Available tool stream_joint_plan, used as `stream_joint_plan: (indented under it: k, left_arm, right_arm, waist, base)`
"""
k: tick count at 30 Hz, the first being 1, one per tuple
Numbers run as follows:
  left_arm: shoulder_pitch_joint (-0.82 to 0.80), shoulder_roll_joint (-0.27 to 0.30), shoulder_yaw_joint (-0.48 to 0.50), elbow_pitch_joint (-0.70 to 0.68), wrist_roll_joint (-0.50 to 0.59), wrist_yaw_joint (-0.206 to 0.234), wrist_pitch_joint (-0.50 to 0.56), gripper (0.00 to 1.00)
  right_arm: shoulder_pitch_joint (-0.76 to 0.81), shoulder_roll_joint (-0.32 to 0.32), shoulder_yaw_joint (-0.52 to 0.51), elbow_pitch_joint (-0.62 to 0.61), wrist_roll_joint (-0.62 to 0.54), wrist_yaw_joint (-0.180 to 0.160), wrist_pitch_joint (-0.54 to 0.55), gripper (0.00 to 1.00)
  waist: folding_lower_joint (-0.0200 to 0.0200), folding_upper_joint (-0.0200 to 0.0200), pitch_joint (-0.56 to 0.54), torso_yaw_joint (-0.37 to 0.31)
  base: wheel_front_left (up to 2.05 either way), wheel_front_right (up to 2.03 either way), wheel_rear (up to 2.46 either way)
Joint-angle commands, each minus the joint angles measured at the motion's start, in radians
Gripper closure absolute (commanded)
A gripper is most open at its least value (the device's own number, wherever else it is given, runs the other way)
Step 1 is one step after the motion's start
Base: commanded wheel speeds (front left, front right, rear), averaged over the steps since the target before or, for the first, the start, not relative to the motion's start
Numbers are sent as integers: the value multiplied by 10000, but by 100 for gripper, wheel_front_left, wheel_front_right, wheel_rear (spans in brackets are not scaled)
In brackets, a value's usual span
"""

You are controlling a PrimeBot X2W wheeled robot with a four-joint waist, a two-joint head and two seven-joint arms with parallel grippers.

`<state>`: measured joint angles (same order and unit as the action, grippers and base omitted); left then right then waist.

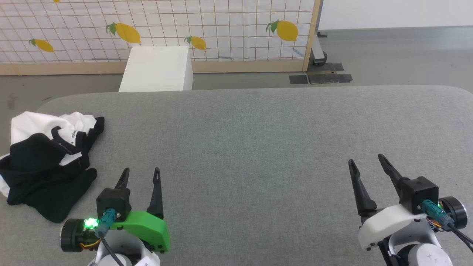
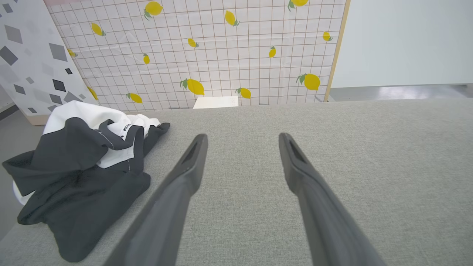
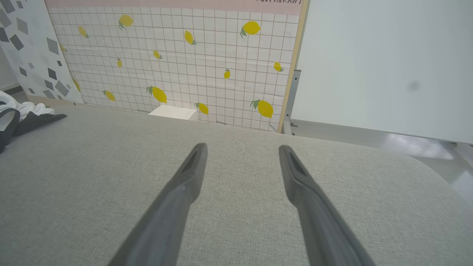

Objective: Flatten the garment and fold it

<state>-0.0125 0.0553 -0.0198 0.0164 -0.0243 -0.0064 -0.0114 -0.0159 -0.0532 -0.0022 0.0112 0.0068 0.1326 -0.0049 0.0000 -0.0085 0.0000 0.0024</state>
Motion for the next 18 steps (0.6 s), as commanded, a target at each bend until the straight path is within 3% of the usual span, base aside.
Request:
stream_joint_plan:
  k: [1,18]
  left_arm:
    - [-107,-4,-81,62,-58,110,-102,0]
    - [-317,88,-366,405,-270,280,-457,0]
  right_arm:
    - [-42,2,-2,58,35,-3,-117,0]
    - [-101,6,28,248,76,-6,-410,0]
  waist:
    - [0,6,-1,26]
    - [0,17,-16,798]
  base:
    - [0,0,0]
    - [0,0,0]
